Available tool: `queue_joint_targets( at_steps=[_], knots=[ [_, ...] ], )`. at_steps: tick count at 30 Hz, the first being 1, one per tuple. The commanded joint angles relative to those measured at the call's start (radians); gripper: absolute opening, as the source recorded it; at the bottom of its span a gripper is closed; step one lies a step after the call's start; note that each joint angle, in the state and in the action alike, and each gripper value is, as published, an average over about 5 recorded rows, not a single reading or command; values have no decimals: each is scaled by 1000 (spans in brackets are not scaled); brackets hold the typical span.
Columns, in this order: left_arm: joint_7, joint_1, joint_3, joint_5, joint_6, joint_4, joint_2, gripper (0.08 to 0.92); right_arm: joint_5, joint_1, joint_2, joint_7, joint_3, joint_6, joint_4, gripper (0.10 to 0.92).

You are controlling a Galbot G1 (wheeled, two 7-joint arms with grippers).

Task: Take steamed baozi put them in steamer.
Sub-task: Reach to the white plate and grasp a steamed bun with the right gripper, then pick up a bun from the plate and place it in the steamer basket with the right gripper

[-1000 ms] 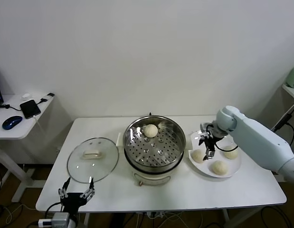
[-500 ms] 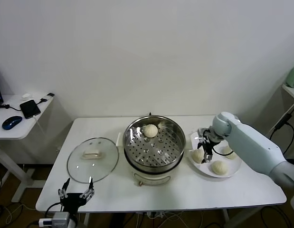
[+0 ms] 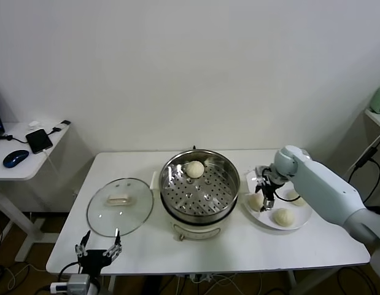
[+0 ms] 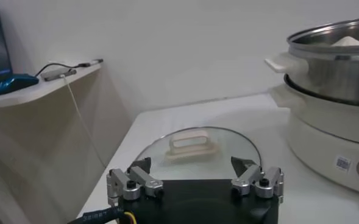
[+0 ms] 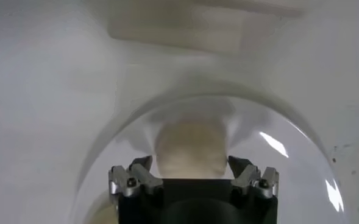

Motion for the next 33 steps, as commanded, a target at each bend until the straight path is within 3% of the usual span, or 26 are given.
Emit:
queue_joint_targets(
  at_steps=[1,5,14,25,33],
  knots=[
    [0,-1,1,0,0,2,-7,823,-2,-3,6,-9,4,4,-13,740],
    [0,-1,5,1,0,1,-8,823,1,-2,4,-5,7,2,-10,655],
    [-1,-2,17,8,-3,-4,-8,823,67,70,-77,-23,-27,-39,92,633],
    [-4,-25,36,17,-9,-13,-1,823,474,590,-324,-109,-481,-217,414,636],
    [-3,-32,39,3,-9,-39,9,823,652,888,-232,-98,-700,-339,484,636]
  ],
)
